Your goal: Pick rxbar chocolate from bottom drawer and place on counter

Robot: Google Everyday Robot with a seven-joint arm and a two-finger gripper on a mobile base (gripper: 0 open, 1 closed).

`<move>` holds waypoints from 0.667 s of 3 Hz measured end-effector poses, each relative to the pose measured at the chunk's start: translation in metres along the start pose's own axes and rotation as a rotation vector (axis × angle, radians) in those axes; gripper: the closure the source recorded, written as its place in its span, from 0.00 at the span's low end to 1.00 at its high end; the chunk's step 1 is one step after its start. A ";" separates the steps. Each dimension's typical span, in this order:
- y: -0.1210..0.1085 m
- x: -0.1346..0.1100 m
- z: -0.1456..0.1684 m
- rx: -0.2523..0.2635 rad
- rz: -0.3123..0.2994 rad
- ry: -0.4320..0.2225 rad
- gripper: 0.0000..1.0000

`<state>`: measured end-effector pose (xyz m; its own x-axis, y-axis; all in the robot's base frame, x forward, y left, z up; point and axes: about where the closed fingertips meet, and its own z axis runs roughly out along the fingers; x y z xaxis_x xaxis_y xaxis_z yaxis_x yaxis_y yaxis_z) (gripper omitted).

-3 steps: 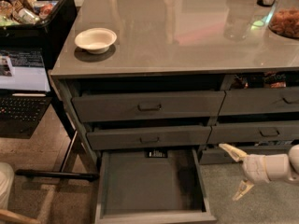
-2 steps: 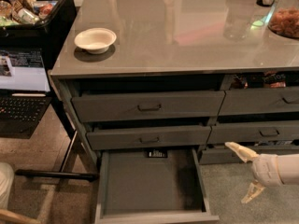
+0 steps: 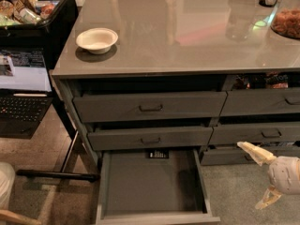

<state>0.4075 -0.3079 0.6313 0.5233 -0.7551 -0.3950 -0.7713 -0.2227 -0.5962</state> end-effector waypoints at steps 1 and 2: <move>-0.001 0.000 0.002 -0.005 -0.009 -0.017 0.00; -0.013 -0.001 -0.032 0.036 -0.037 -0.007 0.00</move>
Offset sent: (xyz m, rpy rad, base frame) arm -0.0071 -0.0466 0.0756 0.0117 -0.1182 0.0007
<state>0.4056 -0.3239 0.6618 0.5540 -0.7421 -0.3773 -0.7379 -0.2278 -0.6353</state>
